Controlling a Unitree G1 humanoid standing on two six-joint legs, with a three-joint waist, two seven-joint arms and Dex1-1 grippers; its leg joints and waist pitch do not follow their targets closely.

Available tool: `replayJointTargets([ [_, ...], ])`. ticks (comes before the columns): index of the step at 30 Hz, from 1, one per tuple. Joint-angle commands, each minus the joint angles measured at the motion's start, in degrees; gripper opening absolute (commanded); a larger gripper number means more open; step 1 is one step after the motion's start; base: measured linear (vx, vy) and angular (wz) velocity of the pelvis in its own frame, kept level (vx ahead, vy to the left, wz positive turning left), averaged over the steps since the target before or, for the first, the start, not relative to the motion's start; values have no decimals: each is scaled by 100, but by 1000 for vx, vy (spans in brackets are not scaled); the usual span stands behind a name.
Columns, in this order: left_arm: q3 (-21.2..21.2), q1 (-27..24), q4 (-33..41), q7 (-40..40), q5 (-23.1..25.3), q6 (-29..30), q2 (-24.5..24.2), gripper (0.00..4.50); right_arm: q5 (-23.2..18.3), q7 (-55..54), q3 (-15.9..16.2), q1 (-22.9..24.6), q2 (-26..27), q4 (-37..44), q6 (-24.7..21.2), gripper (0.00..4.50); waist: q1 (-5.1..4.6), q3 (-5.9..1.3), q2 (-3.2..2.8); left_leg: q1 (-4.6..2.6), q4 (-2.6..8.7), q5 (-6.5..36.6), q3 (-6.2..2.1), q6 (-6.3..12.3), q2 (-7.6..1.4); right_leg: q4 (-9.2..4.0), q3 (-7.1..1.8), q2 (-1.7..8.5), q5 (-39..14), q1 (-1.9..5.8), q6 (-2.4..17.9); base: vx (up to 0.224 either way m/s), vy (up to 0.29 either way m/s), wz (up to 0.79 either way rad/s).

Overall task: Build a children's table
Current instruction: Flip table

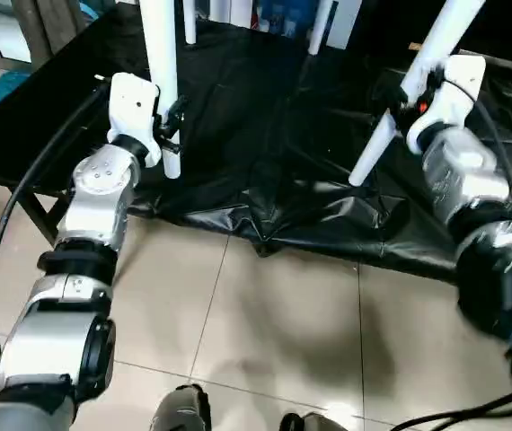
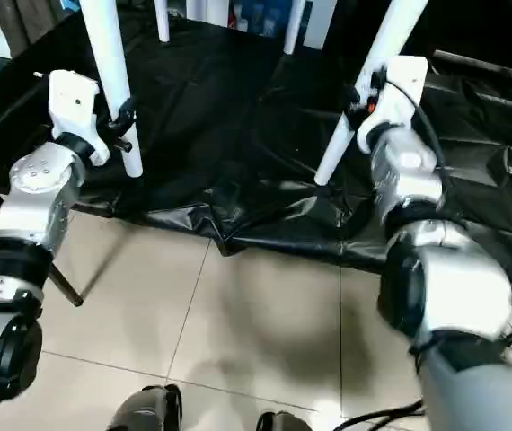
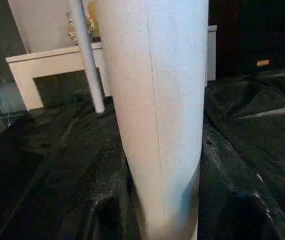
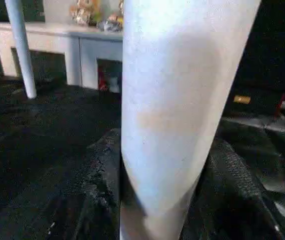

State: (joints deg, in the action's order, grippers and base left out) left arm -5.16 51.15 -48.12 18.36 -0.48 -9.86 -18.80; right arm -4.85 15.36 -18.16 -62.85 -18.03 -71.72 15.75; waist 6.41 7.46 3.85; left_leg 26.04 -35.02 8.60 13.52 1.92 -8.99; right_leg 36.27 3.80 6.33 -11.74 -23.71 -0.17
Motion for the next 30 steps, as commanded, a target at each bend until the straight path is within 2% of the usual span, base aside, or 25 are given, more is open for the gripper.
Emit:
replayJointTargets([
  [1, 590, 151, -48, 122, 508, -90, 99, 161, 104, 45, 177, 74, 86, 216, 163, 160, -64, -606, -204, -498, 484, 1036, -259, -270, -448, -191, -204, 296, 872, 168, 1539, 0, 0, 0],
  [2, 591, 185, -81, 117, 517, -100, 88, 161, 114, 49, 196, 114, 92, 270, 178, 159, -57, -609, -220, -494, 487, 1051, -265, -286, -448, -191, -202, 297, 859, 175, 1537, 0, 0, 0],
  [5, 584, 272, -190, 96, 540, -143, 49, 161, 158, -39, 248, 175, 66, 417, 234, 159, -57, -625, -207, -503, 486, 1055, -263, -332, -445, -183, -197, 295, 915, 174, 1538, 0, 0, 0],
  [9, 570, 375, -393, 56, 582, -248, -17, 161, 102, -299, 198, 256, 18, 708, 138, 159, -41, -635, -192, -496, 465, 890, -254, -227, -439, -185, -206, 307, 1016, 184, 1553, 0, 0, 0],
  [10, 560, 407, -475, 56, 593, -288, -40, 161, 65, -436, 157, 300, 20, 873, 67, 159, -42, -662, -177, -501, 450, 768, -251, -186, -433, -166, -203, 302, 1112, 192, 1563, 0, 0, 0],
  [12, 553, 440, -572, 53, 614, -330, -71, 161, 51, -615, 130, 399, 36, 1201, -45, 159, -32, -660, -183, -499, 446, 632, -256, -133, -433, -160, -199, 293, 1213, 194, 1545, 0, 0, 0],
  [13, 575, 479, -704, 38, 632, -385, -90, 161, 61, -801, 147, 593, 106, 1659, -183, 159, -38, -686, -147, -501, 419, 461, -242, -34, -426, -156, -201, 285, 1354, 206, 1547, 0, 0, 0],
  [16, 597, 499, -769, 21, 647, -415, -91, 161, 99, -1052, 146, 811, 184, 2126, -359, 159, -37, -692, -154, -490, 411, 357, -245, 28, -425, -145, -200, 296, 1352, 209, 1550, 0, 0, 0],
  [17, 603, 516, -794, 10, 649, -425, -81, 161, 111, -1197, 139, 975, 249, 2489, -515, 159, -22, -670, -161, -499, 420, 338, -246, 35, -432, -166, -204, 284, 1326, 198, 1514, 0, 0, 0],
  [18, 603, 516, -794, 10, 649, -425, -81, 161, 111, -1197, 139, 975, 249, 2489, -515, 159, -32, -697, -153, -502, 419, 328, -252, 19, -429, -140, -195, 291, 1337, 202, 1498, 0, 0, 0],
  [19, 611, 552, -843, -5, 647, -449, -65, 161, 106, -1338, 139, 1196, 337, 2983, -710, 159, -24, -695, -156, -513, 421, 328, -244, 18, -426, -149, -194, 284, 1301, 195, 1494, 0, 0, 0],
  [20, 616, 583, -887, -16, 646, -471, -54, 161, 112, -1342, 167, 1290, 375, 3194, -731, 159, -28, -709, -184, -515, 419, 354, -243, 14, -423, -161, -201, 280, 1265, 199, 1473, 0, 0, 0],
  [22, 626, 637, -965, -33, 646, -512, -37, 161, 100, -1342, 201, 1415, 422, 3492, -801, 159, -29, -726, -176, -523, 430, 438, -248, -80, -426, -163, -194, 292, 1209, 203, 1430, 0, 0, 0],
  [26, 637, 696, -1056, -47, 643, -577, -17, 161, 46, -1438, 204, 1602, 472, 3985, -1098, 159, -39, -734, -167, -511, 429, 453, -249, -139, -417, -160, -193, 291, 1193, 209, 1430, 0, 0, 0],
  [27, 641, 707, -1076, -53, 637, -597, -12, 161, 30, -1483, 221, 1711, 489, 4251, -1256, 159, -44, -740, -151, -508, 426, 446, -249, -141, -413, -166, -196, 292, 1200, 220, 1425, 0, 0, 0],
  [28, 640, 717, -1112, -52, 616, -631, -7, 161, 9, -1581, 281, 2091, 563, 4988, -1715, 159, -33, -762, -144, -514, 412, 354, -252, -100, -417, -160, -200, 293, 1275, 234, 1417, 0, 0, 0],
  [30, 638, 717, -1124, -50, 609, -641, -5, 161, 6, -1603, 303, 2229, 590, 5215, -1861, 159, -6, -772, -144, -527, 389, 132, -255, -3, -417, -135, -196, 289, 1509, 225, 1390, 0, 0, 0],
])
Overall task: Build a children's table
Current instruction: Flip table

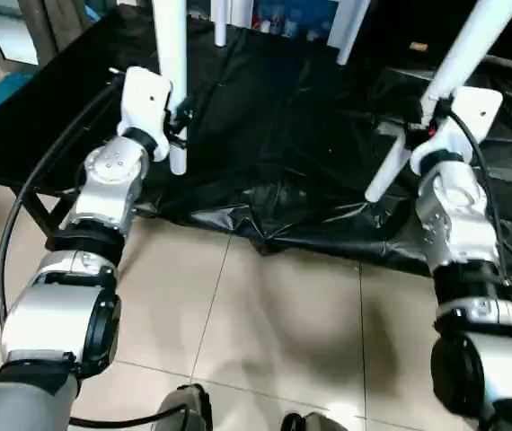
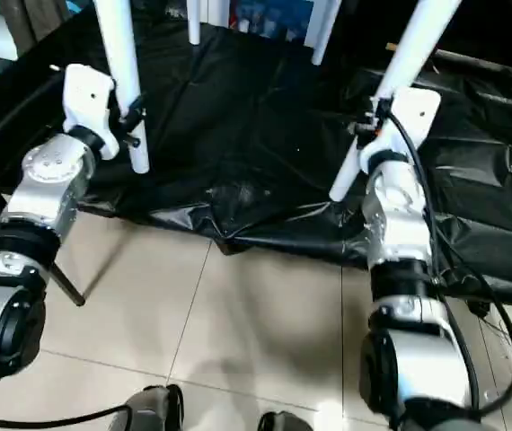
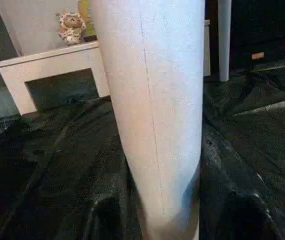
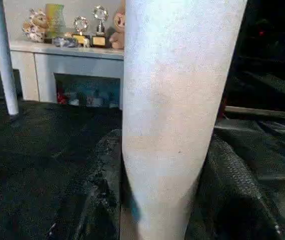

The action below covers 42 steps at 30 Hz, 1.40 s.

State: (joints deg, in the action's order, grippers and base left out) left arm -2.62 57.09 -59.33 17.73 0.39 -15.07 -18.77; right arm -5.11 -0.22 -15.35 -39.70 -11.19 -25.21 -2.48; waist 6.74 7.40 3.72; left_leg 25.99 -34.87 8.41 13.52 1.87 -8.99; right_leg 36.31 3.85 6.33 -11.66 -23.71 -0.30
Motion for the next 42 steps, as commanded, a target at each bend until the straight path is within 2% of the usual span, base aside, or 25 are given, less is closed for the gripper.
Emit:
replayJointTargets([
  [1, 385, 113, -48, 23, 513, -150, 3, 161, 3, -180, 6, 250, 25, 989, -362, 159, -36, -788, -160, -513, 357, -28, -256, 81, -403, -136, -195, 278, 1558, 225, 1418, 0, 0, 0],
  [3, 388, 112, -74, 26, 511, -165, 11, 161, -1, -269, -20, 347, 75, 1133, -478, 159, -29, -785, -154, -513, 379, 143, -254, 41, -413, -151, -193, 296, 1347, 217, 1416, 0, 0, 0],
  [4, 399, 116, -137, 32, 511, -190, 27, 161, 18, -323, 2, 436, 106, 1328, -660, 159, -39, -789, -195, -524, 393, 277, -259, -57, -411, -164, -190, 286, 1189, 212, 1403, 0, 0, 0],
  [6, 410, 122, -173, 33, 511, -198, 37, 161, 43, -305, 36, 444, 95, 1367, -699, 159, -50, -781, -182, -519, 410, 432, -259, -160, -412, -174, -192, 287, 1072, 213, 1382, 0, 0, 0],
  [7, 413, 121, -194, 33, 511, -199, 43, 161, 47, -286, 56, 437, 95, 1326, -713, 159, -63, -769, -193, -508, 440, 767, -261, -330, -411, -206, -202, 310, 769, 216, 1337, 0, 0, 0],
  [10, 460, 125, -299, 22, 540, -213, 56, 161, 42, -189, 173, 477, 49, 1358, -972, 159, -78, -742, -194, -514, 477, 1182, -269, -545, -416, -252, -219, 316, 434, 199, 1251, 0, 0, 0],
  [11, 468, 118, -330, 111, 524, -195, 59, 217, 64, -168, 218, 501, 33, 1372, -1040, 159, -79, -733, -188, -513, 486, 1272, -270, -584, -418, -268, -225, 321, 327, 199, 1228, 0, 0, 0],
  [12, 472, 104, -344, 163, 514, -162, 58, 217, 43, -166, 219, 512, 44, 1377, -1075, 159, -77, -725, -195, -516, 498, 1380, -272, -629, -422, -277, -229, 324, 210, 197, 1207, 0, 0, 0],
  [13, 473, 100, -353, 188, 507, -147, 58, 231, 30, -178, 213, 527, 58, 1416, -1122, 215, -79, -707, -178, -536, 524, 1699, -282, -768, -431, -333, -246, 356, -190, 190, 1140, 0, 0, 0],
  [15, 458, 75, -365, 246, 474, -114, 48, 239, 8, -192, 207, 547, 75, 1492, -1207, 229, -74, -716, -163, -542, 522, 1700, -297, -804, -439, -349, -265, 376, -268, 201, 1046, 0, 0, 0],
  [16, 432, 24, -361, 278, 442, -115, 10, 263, -57, -179, 186, 556, 96, 1565, -1295, 235, -69, -729, -141, -534, 519, 1620, -300, -785, -440, -345, -263, 381, -208, 217, 1042, 0, 0, 0],
  [20, 301, -74, -260, 292, 305, -154, -73, 296, -119, -170, 147, 606, 80, 1692, -1305, 268, -63, -758, -172, -513, 486, 1301, -288, -641, -426, -297, -253, 363, 120, 226, 1140, 0, 0, 0],
  [23, 172, -284, 86, 197, 186, -104, -139, 319, -213, -124, 92, 784, 106, 1961, -1236, 297, -64, -762, -196, -512, 483, 1287, -291, -561, -433, -288, -247, 356, 130, 223, 1172, 0, 0, 0],
  [25, 152, -378, 223, 204, 163, -78, -153, 340, -242, -115, 80, 852, 123, 2062, -1241, 312, -68, -768, -187, -514, 482, 1278, -282, -524, -431, -291, -246, 342, 157, 218, 1184, 0, 0, 0],
  [29, 33, -866, 936, 133, 31, 177, -97, 381, -395, -15, 91, 1219, 224, 2493, -1362, 354, -56, -767, -206, -511, 485, 1386, -288, -465, -448, -300, -253, 352, 59, 216, 1185, 0, 0, 0],
  [30, -120, -1312, 1547, -169, -73, 406, 3, 381, -338, 33, 184, 1535, 248, 2755, -1397, 354, -48, -774, -233, -512, 499, 1503, -306, -511, -466, -306, -250, 357, -103, 225, 1164, 0, 0, 0],
  [31, -141, -1377, 1627, -207, -86, 431, 16, 390, -323, 39, 203, 1577, 249, 2787, -1391, 355, -60, -755, -220, -486, 512, 1535, -308, -497, -464, -316, -249, 341, -109, 214, 1133, 0, 0, 0],
  [32, -191, -1533, 1817, -297, -117, 492, 47, 397, -285, 52, 248, 1677, 252, 2864, -1378, 356, -56, -777, -223, -497, 509, 1549, -310, -502, -465, -308, -247, 341, -113, 223, 1127, 0, 0, 0],
  [35, -382, -2316, 2694, -357, -457, 687, 234, 416, -246, 128, 441, 2138, 300, 3224, -1260, 356, -48, -746, -224, -477, 526, 1771, -319, -530, -475, -379, -268, 364, -480, 206, 1038, 0, 0, 0],
  [36, -394, -2881, 3395, -237, -662, 747, 327, 416, -324, 216, 530, 2479, 364, 3455, -1277, 356, -42, -765, -241, -498, 531, 1943, -337, -580, -491, -395, -270, 375, -680, 202, 978, 0, 0, 0],
  [37, -405, -3262, 3861, -206, -760, 807, 383, 416, -399, 286, 588, 2714, 414, 3598, -1325, 356, -57, -731, -252, -450, 570, 2020, -351, -563, -514, -418, -275, 348, -685, 198, 904, 0, 0, 0],
  [39, -458, -3770, 4525, -284, -964, 1009, 532, 416, -446, 325, 661, 3004, 439, 3757, -1487, 356, -62, -724, -253, -474, 579, 2246, -344, -593, -495, -444, -269, 319, -902, 164, 843, 0, 0, 0],
  [40, -470, -4035, 4849, -350, -1065, 1103, 630, 416, -486, 351, 683, 3143, 459, 3819, -1547, 356, -71, -729, -269, -518, 578, 2594, -360, -723, -494, -486, -278, 320, -1326, 133, 760, 0, 0, 0],
  [41, -443, -4287, 5143, -408, -1111, 1199, 708, 416, -480, 379, 723, 3266, 450, 3863, -1627, 356, -72, -708, -282, -521, 585, 2717, -370, -770, -493, -506, -283, 318, -1456, 111, 737, 0, 0, 0],
  [42, -354, -4573, 5418, -484, -1040, 1352, 755, 416, -423, 412, 805, 3397, 421, 3852, -1732, 356, -74, -667, -301, -539, 597, 3065, -394, -879, -496, -567, -289, 324, -1849, 73, 624, 0, 0, 0],
])
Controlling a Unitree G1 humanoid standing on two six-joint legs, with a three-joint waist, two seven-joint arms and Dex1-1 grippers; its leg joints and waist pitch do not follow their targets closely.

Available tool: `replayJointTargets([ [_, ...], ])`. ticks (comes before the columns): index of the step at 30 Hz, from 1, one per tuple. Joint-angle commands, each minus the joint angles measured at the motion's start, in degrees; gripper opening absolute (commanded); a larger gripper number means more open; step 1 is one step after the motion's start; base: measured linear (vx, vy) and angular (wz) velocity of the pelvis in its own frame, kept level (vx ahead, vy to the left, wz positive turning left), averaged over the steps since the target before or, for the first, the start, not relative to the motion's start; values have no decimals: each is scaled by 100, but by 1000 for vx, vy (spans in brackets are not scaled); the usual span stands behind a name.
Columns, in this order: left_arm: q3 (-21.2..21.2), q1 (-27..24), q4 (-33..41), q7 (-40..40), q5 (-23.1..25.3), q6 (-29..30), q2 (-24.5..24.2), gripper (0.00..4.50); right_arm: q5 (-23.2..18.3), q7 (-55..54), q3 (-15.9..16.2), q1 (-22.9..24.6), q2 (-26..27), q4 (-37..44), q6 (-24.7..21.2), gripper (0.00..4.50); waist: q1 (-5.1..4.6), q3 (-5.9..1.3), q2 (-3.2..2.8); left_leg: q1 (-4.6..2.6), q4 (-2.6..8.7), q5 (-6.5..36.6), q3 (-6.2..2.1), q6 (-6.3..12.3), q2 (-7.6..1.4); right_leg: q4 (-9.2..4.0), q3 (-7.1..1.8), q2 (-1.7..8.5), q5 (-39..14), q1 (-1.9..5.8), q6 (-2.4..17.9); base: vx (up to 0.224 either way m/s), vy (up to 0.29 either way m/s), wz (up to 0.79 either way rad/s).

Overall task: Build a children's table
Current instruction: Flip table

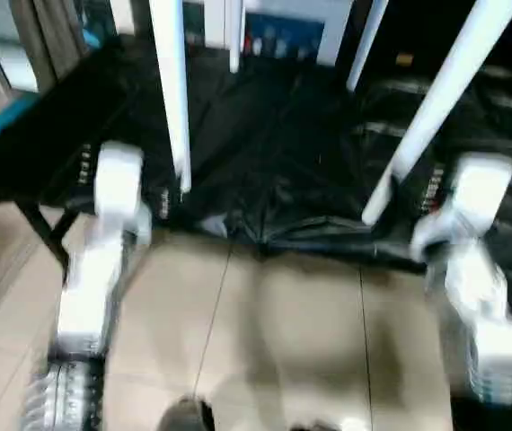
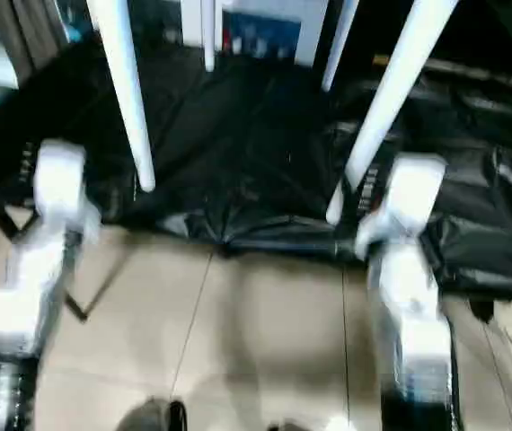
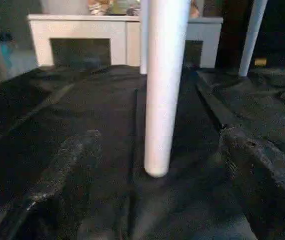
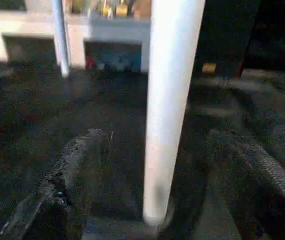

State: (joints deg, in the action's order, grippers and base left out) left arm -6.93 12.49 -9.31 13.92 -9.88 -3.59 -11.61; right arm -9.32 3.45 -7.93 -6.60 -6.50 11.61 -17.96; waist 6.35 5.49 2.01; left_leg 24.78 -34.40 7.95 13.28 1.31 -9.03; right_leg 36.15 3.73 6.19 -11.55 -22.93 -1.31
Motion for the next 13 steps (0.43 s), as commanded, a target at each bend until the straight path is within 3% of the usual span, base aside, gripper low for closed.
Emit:
replayJointTargets([
  [1, 167, -291, 543, -108, -10, 391, 73, 416, 77, 63, 141, 168, -90, 112, -253, 356, -63, -421, -110, -424, 548, 3455, -386, -901, -465, -633, -283, 341, -2322, -42, 591, 0, 0, 0],
  [3, 273, -577, 757, -229, 46, 635, 184, 416, 183, 151, 236, 317, -141, -18, -60, 356, -74, -395, -114, -482, 524, 3863, -437, -1019, -450, -712, -270, 380, -3164, -64, 396, -25, 7, -3],
  [5, 336, -927, 1129, -393, 147, 792, 300, 416, 222, 270, 291, 562, -165, -70, 154, 356, -110, -370, -123, -441, 542, 4037, -505, -1077, -456, -765, -226, 405, -3513, -2, 296, 0, 0, 0],
  [7, 349, -1117, 1340, -516, 279, 849, 330, 416, 148, 334, 270, 756, -142, -56, 164, 356, -160, -382, -189, -442, 609, 4327, -557, -1157, -457, -771, -171, 338, -3387, 34, 272, 0, 0, 0],
  [9, 342, -1234, 1451, -623, 399, 870, 338, 416, 46, 395, 225, 926, -110, -36, 175, 356, -221, -361, -215, -441, 685, 4706, -573, -1227, -466, -757, -123, 269, -3275, 43, 299, 0, 0, 0],
  [10, 329, -1298, 1524, -630, 368, 935, 339, 416, 18, 419, 214, 1042, -102, -24, 205, 356, -248, -346, -258, -407, 795, 5044, -577, -1307, -478, -681, -67, 188, -3103, 91, 367, 0, 0, 0],
  [11, 319, -1332, 1573, -630, 332, 986, 343, 416, 0, 419, 205, 1117, -100, -18, 193, 356, -263, -336, -285, -336, 911, 5220, -551, -1344, -484, -570, -12, 101, -2934, 158, 400, 0, 0, 0],
  [12, 316, -1359, 1639, -651, 342, 1078, 335, 416, -4, 413, 202, 1179, -99, -25, 215, 356, -214, -347, -327, -115, 1217, 5486, -409, -1388, -512, -96, 40, -78, -2382, 346, 484, -82, 28, -14],
  [13, 315, -1361, 1646, -653, 343, 1088, 334, 416, -5, 412, 201, 1186, -99, -25, 218, 356, 23, -348, -351, 255, 1581, 5619, -37, -1495, -477, 698, 132, -271, -1775, 561, 552, -61, 11, -5],
])
